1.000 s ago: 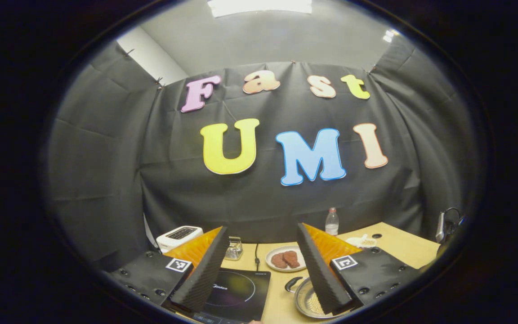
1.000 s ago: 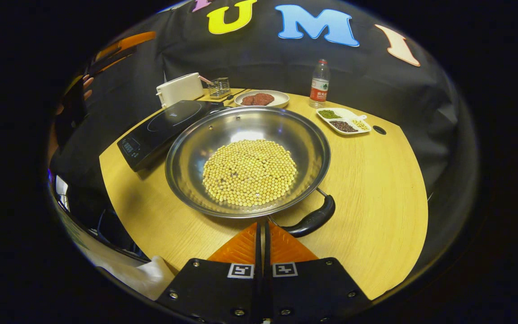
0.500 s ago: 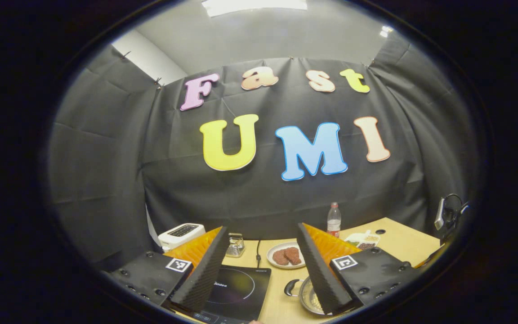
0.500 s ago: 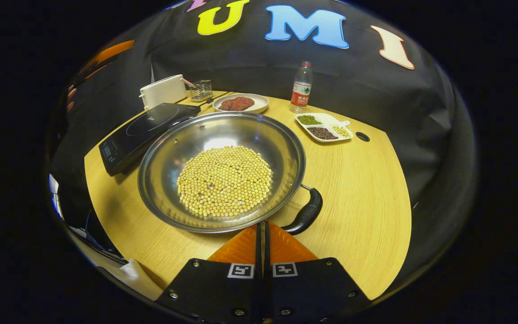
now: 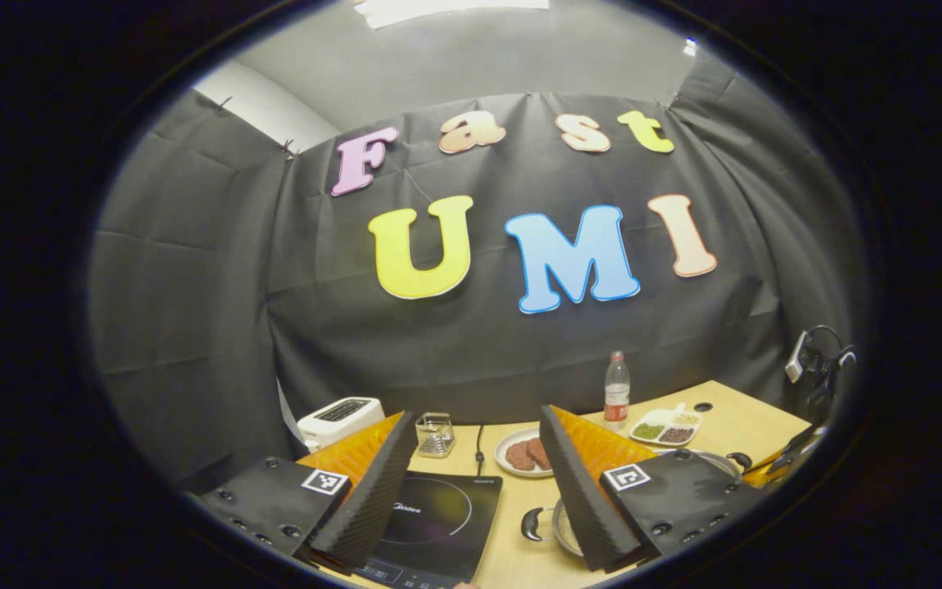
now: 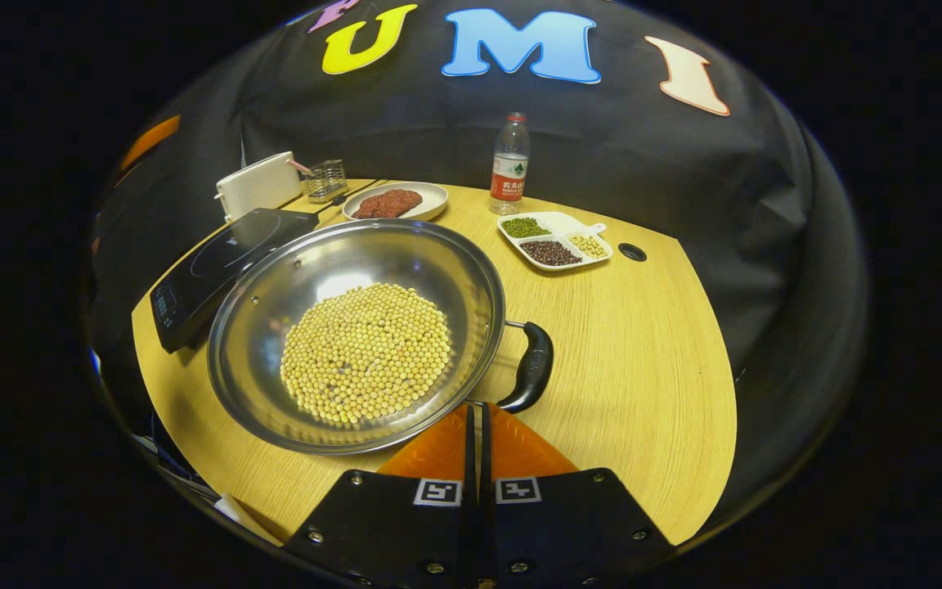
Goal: First push the handle of the pot to place it horizontally, then grasp the pot with both hands and set it on the induction cooktop.
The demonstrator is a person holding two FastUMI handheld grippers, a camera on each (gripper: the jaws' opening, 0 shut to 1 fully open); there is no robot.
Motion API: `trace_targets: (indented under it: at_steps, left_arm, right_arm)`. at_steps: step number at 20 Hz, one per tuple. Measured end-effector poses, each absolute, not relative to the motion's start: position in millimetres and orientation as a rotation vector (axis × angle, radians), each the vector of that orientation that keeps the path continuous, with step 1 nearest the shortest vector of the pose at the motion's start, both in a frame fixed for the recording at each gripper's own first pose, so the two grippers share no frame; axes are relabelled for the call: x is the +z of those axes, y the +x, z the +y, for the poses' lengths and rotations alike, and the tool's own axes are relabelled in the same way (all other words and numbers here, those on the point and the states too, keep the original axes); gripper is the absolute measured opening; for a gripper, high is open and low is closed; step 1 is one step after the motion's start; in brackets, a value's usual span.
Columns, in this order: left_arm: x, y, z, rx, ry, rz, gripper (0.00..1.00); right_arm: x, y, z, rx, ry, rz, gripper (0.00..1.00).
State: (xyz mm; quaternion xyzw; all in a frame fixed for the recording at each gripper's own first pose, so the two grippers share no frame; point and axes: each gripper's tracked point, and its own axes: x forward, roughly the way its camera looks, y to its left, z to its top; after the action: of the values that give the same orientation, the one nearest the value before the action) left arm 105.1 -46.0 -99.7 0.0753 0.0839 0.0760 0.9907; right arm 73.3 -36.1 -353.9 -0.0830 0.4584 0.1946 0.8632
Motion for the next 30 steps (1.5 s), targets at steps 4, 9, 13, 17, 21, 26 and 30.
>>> trace_targets:
  at_steps: [4, 9, 13, 17, 21, 26, 30]
  left_arm:
    - [-113.2, 104.9, -44.7, 0.157, 0.163, 0.194, 1.0]
    - [-140.6, 109.0, -51.1, 0.125, 0.144, 0.244, 0.98]
    - [-164.5, 119.1, -57.9, 0.09, 0.116, 0.276, 0.94]
    - [-196.4, 130.3, -67.7, 0.033, 0.08, 0.342, 0.98]
    - [-233.6, 140.8, -78.8, -0.025, 0.072, 0.42, 0.94]
    - [-278.5, 147.1, -91.6, -0.065, 0.048, 0.516, 0.98]
    - [-316.7, 146.5, -93.0, -0.073, 0.037, 0.6, 0.98]
  right_arm:
    - [-356.2, 83.3, -39.4, 0.37, -0.182, 0.945, 0.01]
    - [-336.2, 89.6, -47.3, 0.309, -0.128, 0.88, 0.03]
    - [-320.2, 101.4, -63.2, 0.223, -0.056, 0.812, 1.0]
    - [-313.9, 111.4, -64.9, 0.172, -0.022, 0.775, 0.99]
    - [-316.6, 113.7, -54.4, 0.18, -0.035, 0.77, 1.0]
    - [-323.8, 119.2, -38.7, 0.202, -0.037, 0.775, 1.0]
    - [-333.9, 123.1, -34.7, 0.202, -0.037, 0.786, 1.0]
